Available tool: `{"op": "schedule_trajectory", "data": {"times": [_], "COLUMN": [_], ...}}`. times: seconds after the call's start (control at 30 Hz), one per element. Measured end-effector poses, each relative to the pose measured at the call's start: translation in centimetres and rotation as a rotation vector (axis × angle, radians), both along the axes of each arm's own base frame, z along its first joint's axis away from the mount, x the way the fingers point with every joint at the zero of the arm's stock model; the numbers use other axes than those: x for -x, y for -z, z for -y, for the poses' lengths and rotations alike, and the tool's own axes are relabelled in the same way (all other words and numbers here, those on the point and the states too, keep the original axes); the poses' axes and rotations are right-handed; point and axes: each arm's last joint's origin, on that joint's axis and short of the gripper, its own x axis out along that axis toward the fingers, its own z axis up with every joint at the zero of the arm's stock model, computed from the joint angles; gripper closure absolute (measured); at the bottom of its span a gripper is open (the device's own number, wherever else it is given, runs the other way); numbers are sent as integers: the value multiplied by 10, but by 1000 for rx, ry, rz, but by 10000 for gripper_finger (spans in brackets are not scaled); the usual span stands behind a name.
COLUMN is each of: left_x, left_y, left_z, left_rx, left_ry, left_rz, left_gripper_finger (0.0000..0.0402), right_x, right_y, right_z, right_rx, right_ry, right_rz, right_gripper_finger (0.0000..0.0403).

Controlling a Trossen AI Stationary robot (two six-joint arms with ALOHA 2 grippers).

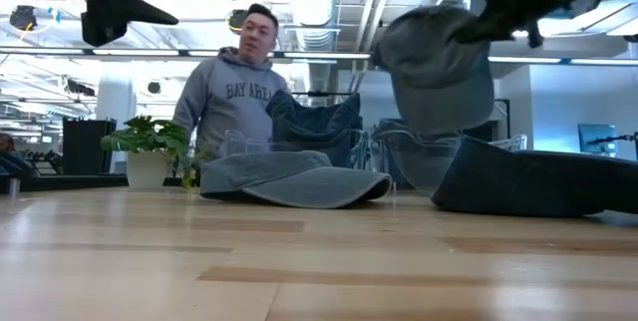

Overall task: Pick & Place hat
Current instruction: Put the bottom gray cap into the right transparent bin

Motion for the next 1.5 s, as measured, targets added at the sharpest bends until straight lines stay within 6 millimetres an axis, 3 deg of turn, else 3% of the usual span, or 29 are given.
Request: {"op": "schedule_trajectory", "data": {"times": [0.17,0.37,0.57,0.73,1.23,1.5], "left_x": [-1,-2,-3,-4,-6,-5], "left_y": [0,0,0,0,0,0], "left_z": [-3,-6,-10,-13,-21,-23], "left_rx": [11,14,35,42,39,-55], "left_ry": [-13,-28,-53,-73,-116,-130], "left_rz": [-1,-2,0,2,2,-6], "left_gripper_finger": [176,176,176,176,176,176], "right_x": [4,11,18,21,21,20], "right_y": [14,17,37,66,89,88], "right_z": [21,43,62,70,86,86], "right_rx": [33,107,20,-114,-231,-283], "right_ry": [-48,-105,-134,-144,7,28], "right_rz": [-69,-17,-63,-103,-175,-118], "right_gripper_finger": [403,403,403,403,401,315]}}
